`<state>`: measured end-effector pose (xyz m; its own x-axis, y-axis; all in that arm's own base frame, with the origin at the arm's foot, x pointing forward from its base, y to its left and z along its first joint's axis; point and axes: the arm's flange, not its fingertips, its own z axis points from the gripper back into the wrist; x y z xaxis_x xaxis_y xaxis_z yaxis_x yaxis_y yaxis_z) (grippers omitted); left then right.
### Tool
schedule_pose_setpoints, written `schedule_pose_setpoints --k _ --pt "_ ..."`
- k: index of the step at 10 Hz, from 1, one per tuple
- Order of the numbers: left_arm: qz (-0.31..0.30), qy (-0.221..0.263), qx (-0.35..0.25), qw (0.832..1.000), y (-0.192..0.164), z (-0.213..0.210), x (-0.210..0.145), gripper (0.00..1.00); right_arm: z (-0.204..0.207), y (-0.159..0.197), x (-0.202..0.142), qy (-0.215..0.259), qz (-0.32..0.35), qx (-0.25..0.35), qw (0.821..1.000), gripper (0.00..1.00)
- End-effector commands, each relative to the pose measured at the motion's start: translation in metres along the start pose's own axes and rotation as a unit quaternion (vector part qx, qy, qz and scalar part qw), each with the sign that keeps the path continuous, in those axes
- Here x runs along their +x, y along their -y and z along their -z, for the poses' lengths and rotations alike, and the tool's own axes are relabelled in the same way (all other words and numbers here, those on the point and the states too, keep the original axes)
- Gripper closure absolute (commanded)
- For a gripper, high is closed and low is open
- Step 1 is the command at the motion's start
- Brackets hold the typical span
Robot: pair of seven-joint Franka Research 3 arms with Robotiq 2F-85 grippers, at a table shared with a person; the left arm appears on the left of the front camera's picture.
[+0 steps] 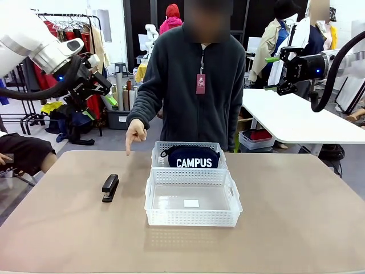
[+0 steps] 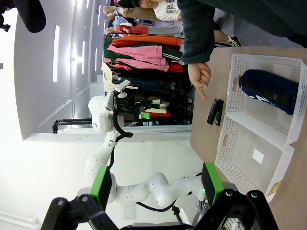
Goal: Distribute items into two baskets.
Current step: Pick up the Stapler that the person points to.
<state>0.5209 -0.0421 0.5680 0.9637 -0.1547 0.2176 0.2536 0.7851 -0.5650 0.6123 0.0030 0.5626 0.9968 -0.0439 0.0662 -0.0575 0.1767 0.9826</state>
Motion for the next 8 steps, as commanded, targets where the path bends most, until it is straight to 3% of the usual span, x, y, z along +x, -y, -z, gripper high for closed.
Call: schedule_pose_setpoints --k 1,4,8 --pt "-0.011 -0.007 0.079 0.997 0.010 0.004 -0.004 0.00 -0.001 -0.004 -0.001 -0.001 -0.001 0.000 1.000 0.00" --pt "-0.048 -0.017 0.221 0.974 0.015 0.047 0.001 0.00 -0.001 -0.004 -0.001 -0.001 -0.001 0.000 1.000 0.00" --pt "-0.026 -0.061 0.289 0.955 0.017 0.121 -0.014 0.00 -0.001 -0.004 -0.001 -0.001 -0.001 0.000 1.000 0.00"
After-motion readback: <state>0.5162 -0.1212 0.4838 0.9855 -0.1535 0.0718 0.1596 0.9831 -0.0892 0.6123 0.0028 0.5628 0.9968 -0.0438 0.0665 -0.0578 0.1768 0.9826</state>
